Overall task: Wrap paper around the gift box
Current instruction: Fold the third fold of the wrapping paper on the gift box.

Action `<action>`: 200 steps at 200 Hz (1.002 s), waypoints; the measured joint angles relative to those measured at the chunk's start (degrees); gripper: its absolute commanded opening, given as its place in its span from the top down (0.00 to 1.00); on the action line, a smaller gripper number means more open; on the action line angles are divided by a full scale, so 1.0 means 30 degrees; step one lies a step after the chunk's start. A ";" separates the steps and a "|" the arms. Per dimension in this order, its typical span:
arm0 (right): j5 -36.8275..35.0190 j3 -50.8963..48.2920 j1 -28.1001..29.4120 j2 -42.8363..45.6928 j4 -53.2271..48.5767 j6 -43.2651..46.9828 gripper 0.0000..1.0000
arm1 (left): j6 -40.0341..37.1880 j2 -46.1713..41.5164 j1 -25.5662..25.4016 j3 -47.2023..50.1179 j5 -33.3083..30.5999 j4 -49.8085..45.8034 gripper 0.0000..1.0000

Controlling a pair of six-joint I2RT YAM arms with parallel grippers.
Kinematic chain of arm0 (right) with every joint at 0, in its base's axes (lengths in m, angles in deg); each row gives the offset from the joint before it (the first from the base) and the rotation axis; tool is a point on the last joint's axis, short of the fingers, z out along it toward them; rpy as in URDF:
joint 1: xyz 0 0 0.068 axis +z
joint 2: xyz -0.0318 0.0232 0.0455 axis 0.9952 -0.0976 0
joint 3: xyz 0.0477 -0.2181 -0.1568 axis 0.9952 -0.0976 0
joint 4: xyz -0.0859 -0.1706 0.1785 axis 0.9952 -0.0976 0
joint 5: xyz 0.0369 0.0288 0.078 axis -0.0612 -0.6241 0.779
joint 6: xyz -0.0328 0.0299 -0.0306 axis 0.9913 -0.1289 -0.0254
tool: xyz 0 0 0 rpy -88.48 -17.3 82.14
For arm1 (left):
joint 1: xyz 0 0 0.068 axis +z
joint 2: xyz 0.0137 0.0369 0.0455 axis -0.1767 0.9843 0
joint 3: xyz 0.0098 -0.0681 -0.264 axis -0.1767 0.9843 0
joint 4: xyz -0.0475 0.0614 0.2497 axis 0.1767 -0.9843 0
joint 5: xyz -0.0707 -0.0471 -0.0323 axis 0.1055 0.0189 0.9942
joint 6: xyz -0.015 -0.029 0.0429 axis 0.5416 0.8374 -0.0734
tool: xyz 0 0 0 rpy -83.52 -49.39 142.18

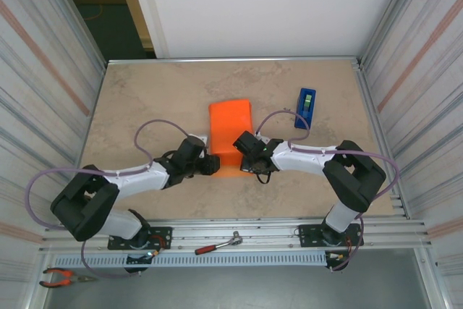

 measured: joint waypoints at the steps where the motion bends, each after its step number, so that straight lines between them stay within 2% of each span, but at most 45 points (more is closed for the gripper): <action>1: 0.0000 -0.0007 0.0000 0.0000 0.0015 0.0000 1.00 | 0.0000 0.0007 -0.0015 0.0000 -0.0015 0.0000 0.62; 60: 0.0051 -0.0109 0.0000 0.0000 0.0284 0.0015 1.00 | 0.0597 0.1180 -0.1239 -0.0058 -0.2331 0.0138 0.77; 94: 0.0146 -0.0117 0.0000 0.0000 0.0357 0.0044 1.00 | 0.1158 0.1428 -0.2259 -0.0678 -0.4189 -0.0488 0.77; 126: 0.0189 -0.0124 0.0000 0.0000 0.0408 0.0051 1.00 | 0.2361 0.1545 -0.3104 -0.1457 -0.6047 -0.1661 1.00; 160: 0.0364 -0.0211 0.0000 0.0007 0.0546 0.0051 1.00 | 0.3133 0.2295 -0.3599 -0.2142 -0.7278 -0.2368 1.00; 164: 0.0364 -0.0240 0.0000 0.0007 0.0590 0.0051 1.00 | 0.3162 0.2382 -0.3657 -0.2229 -0.7380 -0.2477 0.96; 174: 0.0372 -0.0255 0.0000 0.0007 0.0627 0.0051 1.00 | 0.3286 0.2565 -0.3796 -0.2419 -0.7635 -0.2710 0.76; 180: 0.0372 -0.0262 0.0000 0.0007 0.0648 0.0051 1.00 | 0.3351 0.2674 -0.3869 -0.2550 -0.7774 -0.2892 0.73; 193: 0.0372 -0.0277 0.0000 0.0007 0.0729 0.0051 1.00 | 0.3555 0.2900 -0.4022 -0.2798 -0.7963 -0.3315 0.75; 200: 0.0372 -0.0306 0.0000 0.0007 0.0787 0.0051 1.00 | 0.3708 0.3045 -0.4087 -0.2958 -0.8072 -0.3592 0.91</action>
